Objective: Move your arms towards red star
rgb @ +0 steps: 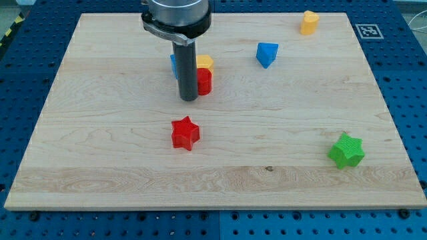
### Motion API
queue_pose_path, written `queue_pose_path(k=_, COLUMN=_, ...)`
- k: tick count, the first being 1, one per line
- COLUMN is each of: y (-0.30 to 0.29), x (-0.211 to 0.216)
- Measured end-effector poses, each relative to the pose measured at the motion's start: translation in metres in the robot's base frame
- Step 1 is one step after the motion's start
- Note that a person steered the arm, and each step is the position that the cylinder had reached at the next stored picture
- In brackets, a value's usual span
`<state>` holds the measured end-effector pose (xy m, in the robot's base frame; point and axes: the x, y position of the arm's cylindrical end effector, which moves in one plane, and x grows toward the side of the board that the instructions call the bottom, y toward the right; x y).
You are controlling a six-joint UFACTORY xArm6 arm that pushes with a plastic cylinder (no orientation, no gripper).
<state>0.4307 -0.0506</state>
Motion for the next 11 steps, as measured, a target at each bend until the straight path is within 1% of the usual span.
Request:
queue_pose_path(k=1, y=0.002, x=0.014)
queue_pose_path(k=2, y=-0.028, x=0.027)
queue_pose_path(k=3, y=-0.064, x=0.010)
queue_pose_path(k=4, y=-0.095, x=0.016)
queue_pose_path(k=6, y=-0.124, x=0.048)
queue_pose_path(k=7, y=-0.125, x=0.070)
queue_pose_path(k=8, y=-0.105, x=0.090)
queue_pose_path(k=11, y=0.015, x=0.101)
